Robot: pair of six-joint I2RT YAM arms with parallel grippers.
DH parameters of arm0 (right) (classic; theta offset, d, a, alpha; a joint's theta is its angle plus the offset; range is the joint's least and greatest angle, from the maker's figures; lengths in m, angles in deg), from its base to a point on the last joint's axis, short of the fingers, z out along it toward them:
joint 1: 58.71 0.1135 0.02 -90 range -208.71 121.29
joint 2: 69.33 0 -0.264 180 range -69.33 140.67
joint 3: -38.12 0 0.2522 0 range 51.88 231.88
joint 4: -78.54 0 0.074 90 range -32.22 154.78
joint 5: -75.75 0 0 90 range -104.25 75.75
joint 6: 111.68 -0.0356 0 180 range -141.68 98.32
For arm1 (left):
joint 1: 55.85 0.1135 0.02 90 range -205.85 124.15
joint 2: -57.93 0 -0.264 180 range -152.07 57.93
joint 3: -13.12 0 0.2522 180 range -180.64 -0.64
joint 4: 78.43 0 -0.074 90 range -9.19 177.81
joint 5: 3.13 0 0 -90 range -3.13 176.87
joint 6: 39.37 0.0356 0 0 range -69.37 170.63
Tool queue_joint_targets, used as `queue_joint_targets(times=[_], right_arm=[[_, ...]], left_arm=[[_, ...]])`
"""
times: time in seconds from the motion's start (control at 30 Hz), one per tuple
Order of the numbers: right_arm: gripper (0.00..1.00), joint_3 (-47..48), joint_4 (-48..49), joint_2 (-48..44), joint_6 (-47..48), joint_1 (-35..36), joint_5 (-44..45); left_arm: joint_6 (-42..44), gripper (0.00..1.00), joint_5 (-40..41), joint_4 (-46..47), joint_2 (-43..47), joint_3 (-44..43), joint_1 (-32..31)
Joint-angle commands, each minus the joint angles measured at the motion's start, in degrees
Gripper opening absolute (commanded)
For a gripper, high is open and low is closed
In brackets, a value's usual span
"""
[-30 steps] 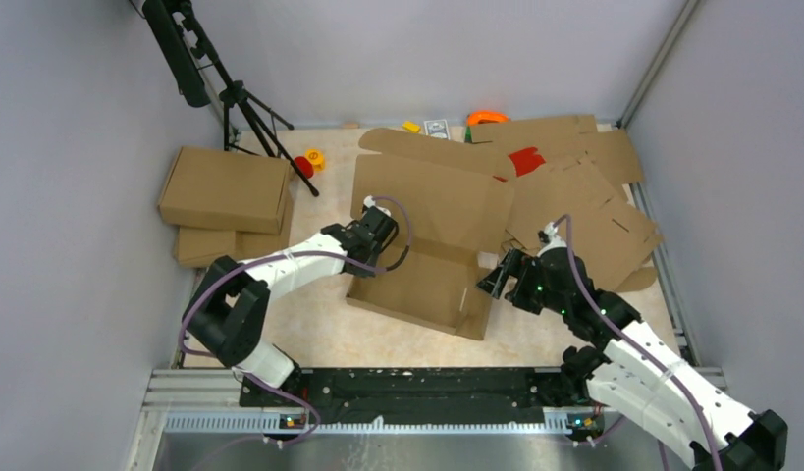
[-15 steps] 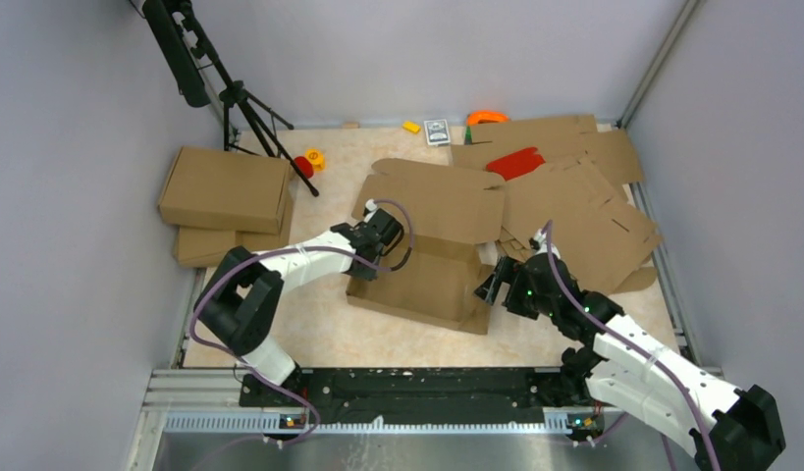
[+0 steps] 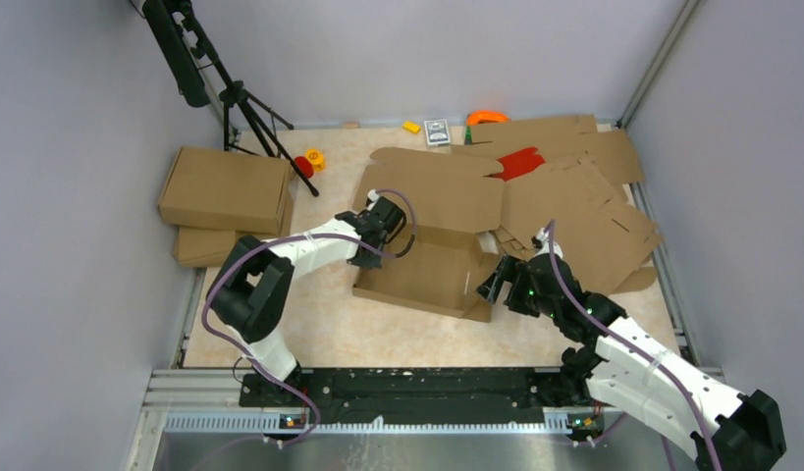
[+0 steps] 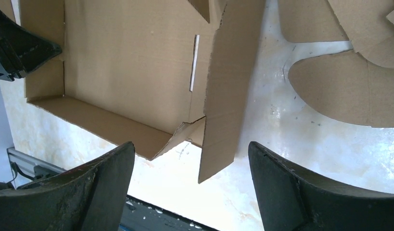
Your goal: Fold the paper box
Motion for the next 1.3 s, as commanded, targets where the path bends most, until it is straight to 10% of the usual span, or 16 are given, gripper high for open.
queue_joint_targets(times=[0.0, 0.37, 0.8, 1.07, 1.27], right_arm=[[0.87, 2.45, 1.01, 0.05, 1.09, 0.74, 2.71], [0.93, 8.62, -5.06, 2.87, 5.07, -2.12, 7.27], [0.87, 1.13, 7.14, 2.06, 6.37, -21.91, -23.84], [0.77, -5.23, 14.87, 0.27, 5.39, -24.12, -25.36], [0.71, -2.18, 12.22, 6.5, 9.53, -22.98, -22.65]], left_arm=[[-0.43, 0.0, 3.46, 0.59, 1.03, 0.5, 0.28], [-0.1, 0.45, -0.27, 5.29, 7.84, 4.73, 1.17], [-0.49, 0.67, -17.56, 17.67, 22.53, 14.19, 9.66], [-5.13, 0.98, -9.47, 26.86, 42.8, 26.75, 11.71], [-19.02, 0.99, -1.14, 27.0, 49.7, 31.58, 11.88]])
